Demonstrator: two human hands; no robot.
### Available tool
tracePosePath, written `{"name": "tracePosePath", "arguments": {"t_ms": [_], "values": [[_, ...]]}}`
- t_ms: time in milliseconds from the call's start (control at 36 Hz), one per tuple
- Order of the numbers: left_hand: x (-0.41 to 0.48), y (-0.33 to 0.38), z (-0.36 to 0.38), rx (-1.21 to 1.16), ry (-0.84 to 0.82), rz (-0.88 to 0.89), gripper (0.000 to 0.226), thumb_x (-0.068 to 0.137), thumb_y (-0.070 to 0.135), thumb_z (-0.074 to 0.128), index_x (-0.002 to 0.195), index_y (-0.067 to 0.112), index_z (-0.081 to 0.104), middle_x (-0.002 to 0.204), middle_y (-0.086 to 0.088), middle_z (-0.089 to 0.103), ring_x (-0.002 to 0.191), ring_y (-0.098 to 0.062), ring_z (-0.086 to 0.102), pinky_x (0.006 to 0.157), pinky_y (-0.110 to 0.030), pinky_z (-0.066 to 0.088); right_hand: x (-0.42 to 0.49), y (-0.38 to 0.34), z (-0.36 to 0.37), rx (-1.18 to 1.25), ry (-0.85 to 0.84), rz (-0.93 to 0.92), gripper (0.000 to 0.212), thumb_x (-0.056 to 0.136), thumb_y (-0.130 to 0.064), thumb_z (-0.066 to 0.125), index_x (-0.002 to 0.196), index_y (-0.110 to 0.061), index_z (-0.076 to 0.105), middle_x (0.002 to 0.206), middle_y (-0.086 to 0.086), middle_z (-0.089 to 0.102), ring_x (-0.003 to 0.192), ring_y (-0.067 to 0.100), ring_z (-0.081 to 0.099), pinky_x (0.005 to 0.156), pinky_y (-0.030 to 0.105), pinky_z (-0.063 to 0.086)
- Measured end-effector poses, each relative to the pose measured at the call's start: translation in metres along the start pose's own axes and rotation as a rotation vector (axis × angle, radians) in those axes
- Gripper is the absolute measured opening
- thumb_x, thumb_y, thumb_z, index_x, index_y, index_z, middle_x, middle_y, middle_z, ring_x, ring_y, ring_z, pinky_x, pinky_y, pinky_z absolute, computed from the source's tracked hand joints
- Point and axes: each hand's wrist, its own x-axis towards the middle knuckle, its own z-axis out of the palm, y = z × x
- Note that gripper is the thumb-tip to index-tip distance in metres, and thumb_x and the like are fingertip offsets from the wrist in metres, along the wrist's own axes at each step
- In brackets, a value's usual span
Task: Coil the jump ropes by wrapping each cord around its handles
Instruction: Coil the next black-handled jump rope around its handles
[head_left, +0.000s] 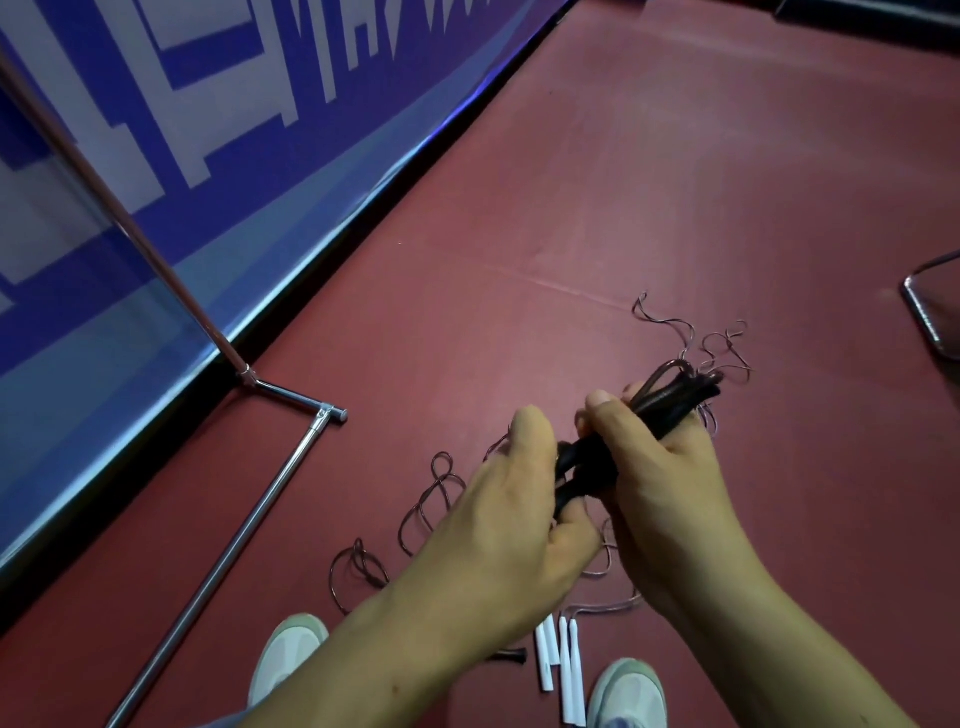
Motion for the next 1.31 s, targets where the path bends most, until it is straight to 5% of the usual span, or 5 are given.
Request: {"name": "tracePosePath", "arguments": {"t_ms": [250, 556, 806, 972, 1306], "values": [[-0.002, 0.003, 0.001, -0.145, 0.019, 0.003, 0.027, 0.091, 0.016, 0.058, 0.089, 0.017, 0.031, 0.066, 0.011, 0.045, 0.053, -0.006, 0.038, 0.049, -0.031, 0.035, 0.001, -0.016, -0.009, 0.228, -0.153, 0.078, 0.040, 0.094, -0.006, 0.061, 0.059, -0.024, 0.064, 0.065, 0.001, 0.058, 0.060, 0.012, 0.060, 0.049, 0.025, 0.051], [0.000, -0.007, -0.004, -0.373, 0.023, -0.127, 0.023, 0.076, 0.044, 0.058, 0.082, 0.032, 0.039, 0.072, -0.004, 0.047, 0.059, -0.019, 0.040, 0.050, -0.049, 0.036, 0.014, -0.034, -0.037, 0.028, -0.250, 0.132, 0.047, 0.066, -0.031, 0.077, 0.108, -0.015, 0.062, 0.112, 0.014, 0.074, 0.073, 0.020, 0.068, 0.065, 0.034, 0.049], [-0.005, -0.020, -0.006, -0.278, -0.107, -0.193, 0.024, 0.075, 0.030, 0.058, 0.081, 0.028, 0.035, 0.067, -0.001, 0.041, 0.060, -0.018, 0.035, 0.053, -0.047, 0.035, -0.016, -0.028, -0.048, -1.588, -0.522, -0.793, 0.076, 0.058, -0.041, 0.069, 0.132, -0.037, 0.054, 0.144, -0.010, 0.052, 0.157, 0.029, 0.012, 0.111, 0.080, -0.003], [-0.015, -0.030, -0.007, -0.091, -0.327, -0.191, 0.023, 0.078, 0.029, 0.056, 0.079, 0.030, 0.033, 0.064, 0.014, 0.038, 0.061, -0.010, 0.031, 0.056, -0.041, 0.032, -0.018, -0.008, -0.039, -1.734, -0.645, -0.487, 0.043, 0.080, -0.052, 0.031, 0.104, -0.032, 0.061, 0.100, -0.012, 0.065, 0.101, 0.015, 0.064, 0.099, 0.036, 0.046], [-0.009, -0.031, -0.024, -0.359, -0.430, -0.362, 0.021, 0.077, 0.011, 0.060, 0.084, 0.020, 0.043, 0.067, -0.009, 0.051, 0.046, -0.014, 0.037, 0.044, -0.028, 0.030, -0.013, 0.007, -0.051, -1.606, -0.671, -0.659, 0.019, 0.076, -0.041, 0.041, 0.087, -0.029, 0.050, 0.067, -0.009, 0.056, 0.049, 0.024, 0.053, 0.038, 0.029, 0.029]]}}
